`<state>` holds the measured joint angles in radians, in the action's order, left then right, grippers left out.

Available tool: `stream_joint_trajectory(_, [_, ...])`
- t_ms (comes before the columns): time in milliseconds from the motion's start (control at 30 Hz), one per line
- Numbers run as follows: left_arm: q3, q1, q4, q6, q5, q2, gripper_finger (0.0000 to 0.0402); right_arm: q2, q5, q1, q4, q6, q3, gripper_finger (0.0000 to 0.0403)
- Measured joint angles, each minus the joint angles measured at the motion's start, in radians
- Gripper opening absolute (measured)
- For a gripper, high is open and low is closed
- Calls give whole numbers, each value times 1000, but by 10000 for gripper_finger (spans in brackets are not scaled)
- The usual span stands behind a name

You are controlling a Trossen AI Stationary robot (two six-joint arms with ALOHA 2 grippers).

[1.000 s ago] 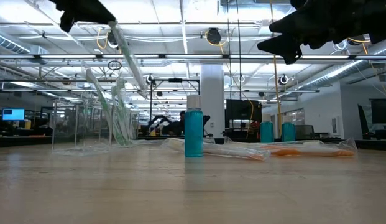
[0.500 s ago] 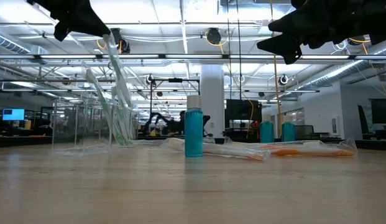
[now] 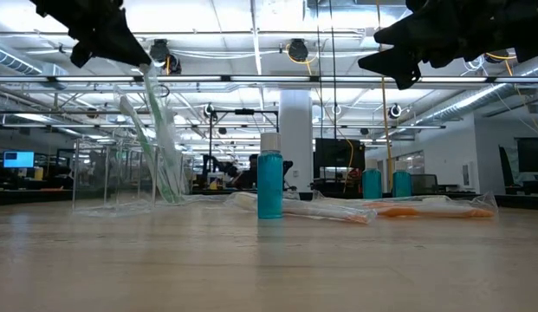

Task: Pick & Place toothbrushing station
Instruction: Put the green toothbrush into the top section of the transparent organizer

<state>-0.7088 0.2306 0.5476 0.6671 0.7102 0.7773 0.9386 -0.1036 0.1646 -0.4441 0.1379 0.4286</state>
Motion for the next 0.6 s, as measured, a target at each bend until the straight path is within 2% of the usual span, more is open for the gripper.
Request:
stream_joint_trajectory(233, [8,0,-22,30,2,105,26,0,0,0,0,6,0,258])
stream_joint_trajectory(600, [7,0,-69,51,3,196,26,0,0,0,0,7,0,258])
